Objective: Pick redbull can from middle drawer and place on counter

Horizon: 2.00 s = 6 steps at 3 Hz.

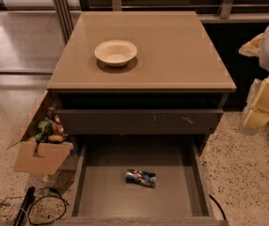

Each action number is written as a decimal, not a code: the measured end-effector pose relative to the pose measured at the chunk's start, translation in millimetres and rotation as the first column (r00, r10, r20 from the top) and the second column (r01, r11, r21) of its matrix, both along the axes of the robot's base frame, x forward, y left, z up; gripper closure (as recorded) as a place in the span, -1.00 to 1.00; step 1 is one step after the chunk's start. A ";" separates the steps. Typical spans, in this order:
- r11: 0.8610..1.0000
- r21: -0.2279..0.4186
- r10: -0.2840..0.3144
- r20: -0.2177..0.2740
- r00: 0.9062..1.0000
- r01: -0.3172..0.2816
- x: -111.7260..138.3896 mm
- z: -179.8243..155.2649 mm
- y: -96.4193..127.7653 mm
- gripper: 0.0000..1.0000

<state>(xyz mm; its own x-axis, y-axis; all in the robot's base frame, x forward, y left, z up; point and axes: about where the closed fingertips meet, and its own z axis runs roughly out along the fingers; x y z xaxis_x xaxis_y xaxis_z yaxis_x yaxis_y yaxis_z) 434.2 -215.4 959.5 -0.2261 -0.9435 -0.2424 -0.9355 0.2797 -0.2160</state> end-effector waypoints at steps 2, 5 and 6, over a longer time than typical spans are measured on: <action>0.985 0.172 0.010 -0.109 0.994 0.009 -17.6 -92.4 16.7 -1.00; 0.951 0.275 -0.149 0.015 0.989 0.139 -0.6 -158.6 20.7 -1.00; 0.951 0.275 -0.149 0.015 0.989 0.140 -0.6 -158.6 20.7 -1.00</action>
Offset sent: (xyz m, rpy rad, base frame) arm -0.0178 0.0281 -0.1523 0.3085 0.1461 -0.0031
